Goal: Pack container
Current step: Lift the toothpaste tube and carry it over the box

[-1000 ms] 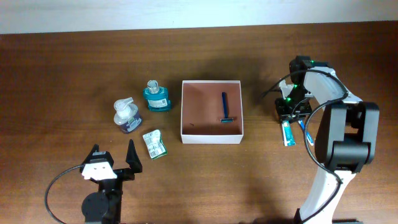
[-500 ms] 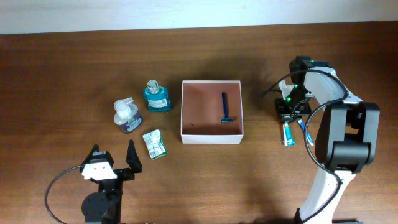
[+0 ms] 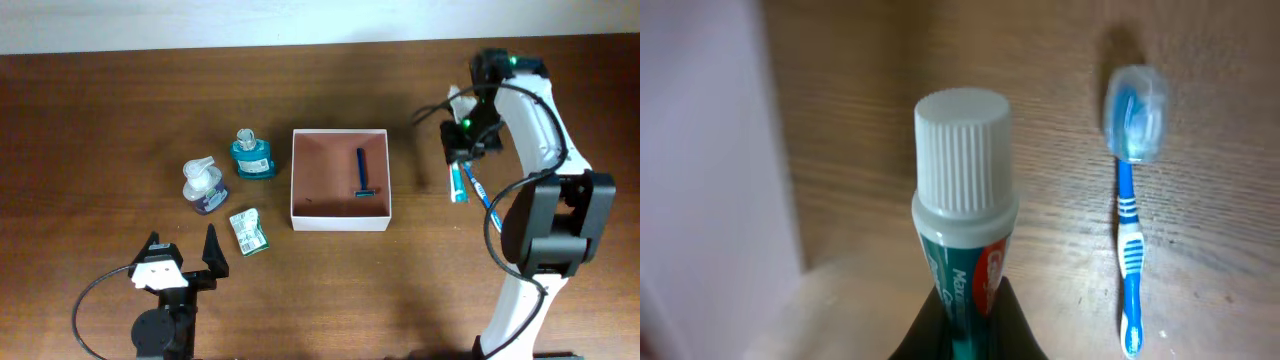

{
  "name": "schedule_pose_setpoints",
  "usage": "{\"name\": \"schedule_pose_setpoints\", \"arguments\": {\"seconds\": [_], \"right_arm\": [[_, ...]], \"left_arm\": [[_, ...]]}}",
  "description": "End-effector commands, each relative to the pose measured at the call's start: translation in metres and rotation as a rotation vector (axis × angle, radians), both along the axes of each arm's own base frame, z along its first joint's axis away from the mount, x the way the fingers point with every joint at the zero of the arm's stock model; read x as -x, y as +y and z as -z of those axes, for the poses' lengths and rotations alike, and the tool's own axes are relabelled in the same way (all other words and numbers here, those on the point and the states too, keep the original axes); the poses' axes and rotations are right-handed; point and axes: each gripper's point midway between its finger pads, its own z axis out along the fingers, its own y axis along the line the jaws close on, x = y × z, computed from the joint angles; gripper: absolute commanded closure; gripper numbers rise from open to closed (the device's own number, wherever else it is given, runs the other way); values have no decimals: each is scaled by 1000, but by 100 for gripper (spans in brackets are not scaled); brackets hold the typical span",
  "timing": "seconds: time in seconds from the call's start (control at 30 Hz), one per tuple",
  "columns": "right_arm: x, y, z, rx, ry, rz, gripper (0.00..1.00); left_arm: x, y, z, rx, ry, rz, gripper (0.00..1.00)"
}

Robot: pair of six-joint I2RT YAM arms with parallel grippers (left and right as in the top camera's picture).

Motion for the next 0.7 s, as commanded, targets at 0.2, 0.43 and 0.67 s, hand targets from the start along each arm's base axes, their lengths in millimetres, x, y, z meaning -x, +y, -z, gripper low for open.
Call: {"name": "schedule_pose_setpoints", "arguments": {"seconds": [0.2, 0.43, 0.67], "right_arm": [[-33, 74, -99, -55, -220, -14, 96], [-32, 109, -137, -86, -295, -6, 96], [-23, 150, -136, -94, -307, -88, 95]], "left_arm": [[0, 0, 2, -8, -1, 4, 1], [0, 0, 2, -8, -1, 4, 1], [0, 0, 2, -8, -1, 4, 1]]}}
